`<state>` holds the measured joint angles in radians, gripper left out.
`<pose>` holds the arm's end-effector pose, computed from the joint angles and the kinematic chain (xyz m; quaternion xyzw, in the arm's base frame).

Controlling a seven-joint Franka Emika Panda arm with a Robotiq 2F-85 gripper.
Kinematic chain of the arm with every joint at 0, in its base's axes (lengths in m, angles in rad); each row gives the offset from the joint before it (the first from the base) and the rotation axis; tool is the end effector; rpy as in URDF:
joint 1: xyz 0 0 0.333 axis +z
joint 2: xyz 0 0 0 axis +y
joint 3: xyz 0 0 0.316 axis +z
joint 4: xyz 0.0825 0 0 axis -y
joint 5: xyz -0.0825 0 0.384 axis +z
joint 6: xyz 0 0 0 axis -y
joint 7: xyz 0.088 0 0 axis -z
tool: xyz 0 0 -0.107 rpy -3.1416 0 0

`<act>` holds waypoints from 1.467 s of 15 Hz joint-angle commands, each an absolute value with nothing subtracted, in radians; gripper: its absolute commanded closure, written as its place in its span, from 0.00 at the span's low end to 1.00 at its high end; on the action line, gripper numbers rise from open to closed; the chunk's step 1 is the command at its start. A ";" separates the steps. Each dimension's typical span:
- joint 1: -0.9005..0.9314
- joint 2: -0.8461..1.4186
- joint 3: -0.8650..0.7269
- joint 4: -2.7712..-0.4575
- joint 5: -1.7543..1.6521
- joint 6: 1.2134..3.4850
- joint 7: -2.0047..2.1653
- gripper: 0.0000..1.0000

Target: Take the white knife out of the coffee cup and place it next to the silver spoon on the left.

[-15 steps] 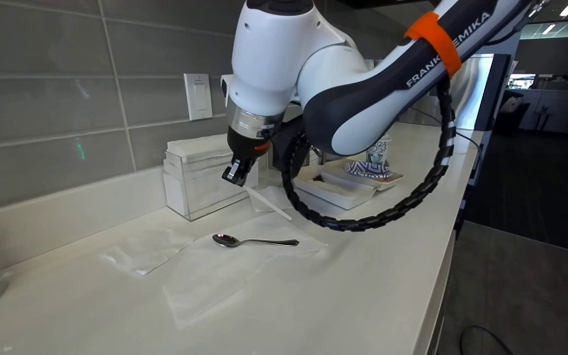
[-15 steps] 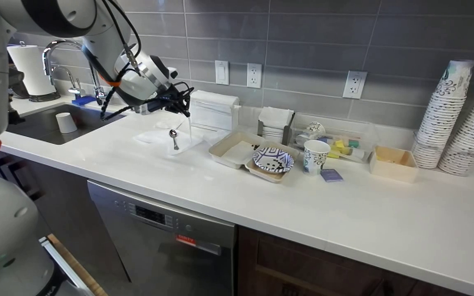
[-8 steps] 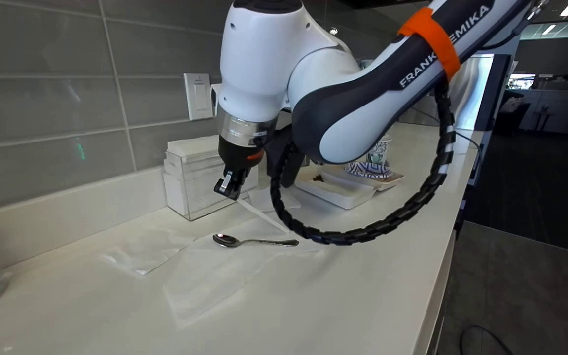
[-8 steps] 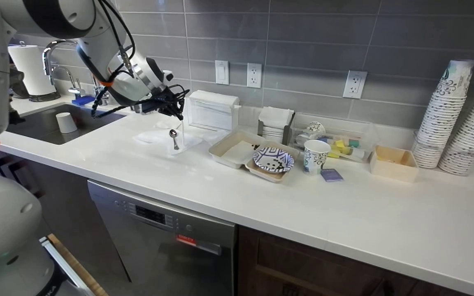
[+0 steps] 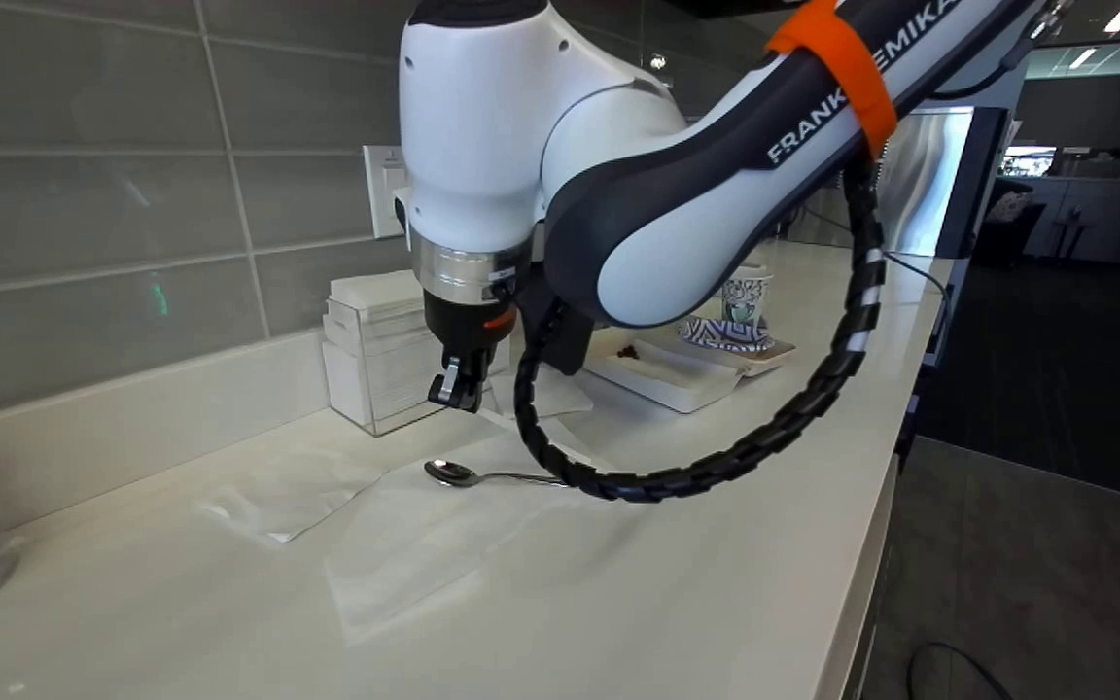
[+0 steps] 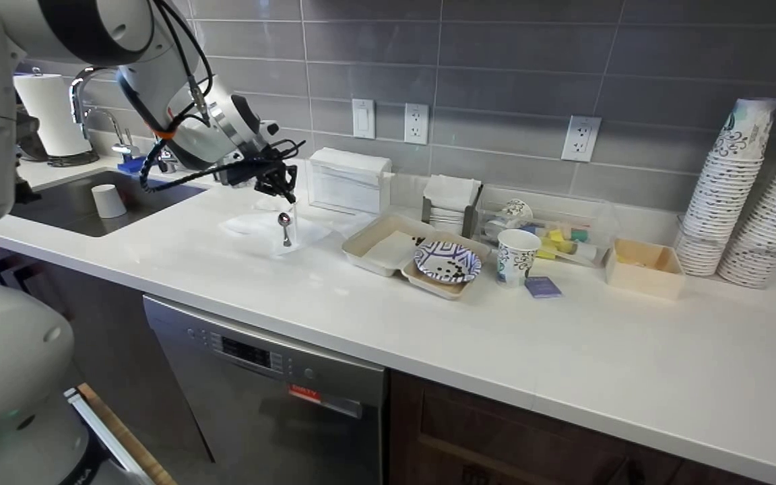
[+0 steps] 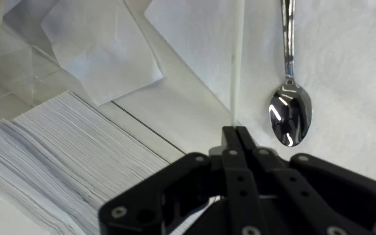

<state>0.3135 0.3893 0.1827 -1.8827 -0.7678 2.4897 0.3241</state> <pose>0.5748 0.3057 0.3269 0.9057 0.3397 0.1928 0.1646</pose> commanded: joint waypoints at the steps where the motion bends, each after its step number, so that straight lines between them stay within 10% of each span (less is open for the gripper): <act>1: 0.342 0.414 0.158 -1.850 -0.754 2.452 0.291 0.99; 17: 0.390 0.535 0.142 -1.732 -0.736 2.436 0.244 0.99; 18: 0.392 0.533 0.147 -1.732 -0.729 2.429 0.238 0.72; 22: 0.411 0.508 0.160 -1.742 -0.708 2.389 0.210 0.49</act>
